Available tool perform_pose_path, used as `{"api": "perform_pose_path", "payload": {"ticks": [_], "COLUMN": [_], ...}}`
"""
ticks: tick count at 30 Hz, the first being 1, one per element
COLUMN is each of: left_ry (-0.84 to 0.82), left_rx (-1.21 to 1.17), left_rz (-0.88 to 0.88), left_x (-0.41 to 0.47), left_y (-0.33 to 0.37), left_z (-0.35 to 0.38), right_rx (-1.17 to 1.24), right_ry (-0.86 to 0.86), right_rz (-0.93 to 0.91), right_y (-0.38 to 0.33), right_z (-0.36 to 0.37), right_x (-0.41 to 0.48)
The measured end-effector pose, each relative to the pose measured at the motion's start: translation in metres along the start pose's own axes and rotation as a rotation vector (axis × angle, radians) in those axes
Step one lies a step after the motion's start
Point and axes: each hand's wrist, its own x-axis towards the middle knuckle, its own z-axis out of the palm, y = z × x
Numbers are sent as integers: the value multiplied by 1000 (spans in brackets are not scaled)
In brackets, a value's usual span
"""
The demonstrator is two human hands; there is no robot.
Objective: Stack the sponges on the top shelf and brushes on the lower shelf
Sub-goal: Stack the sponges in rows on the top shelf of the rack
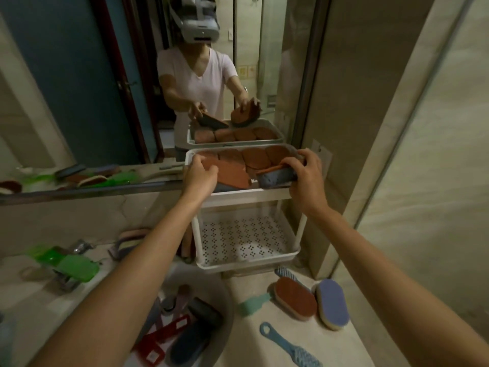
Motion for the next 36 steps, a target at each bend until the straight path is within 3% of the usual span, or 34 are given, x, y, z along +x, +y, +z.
{"api": "perform_pose_path", "payload": {"ticks": [4,8,12,17,21,29,36], "left_ry": [-49,-55,-234,-307,-335,-314,-330], "left_rx": [282,448,474,532,569,650,683], "left_rz": [23,167,271,311,334,378,371], "left_x": [6,3,-2,-4,-9,-18,-22], "left_y": [2,3,3,-1,-3,-10,-9], "left_z": [1,0,1,-1,-3,6,6], "right_rx": [-3,22,-24,9,90,-2,-4], "right_ry": [-91,-113,-188,-182,-100,-230,-204], "right_rz": [41,108,133,30,53,43,57], "right_y": [1,2,-4,-11,-8,-14,-16], "right_z": [3,-1,-5,0,4,8,11], "right_x": [5,4,2,-6,-2,-6,-6]}}
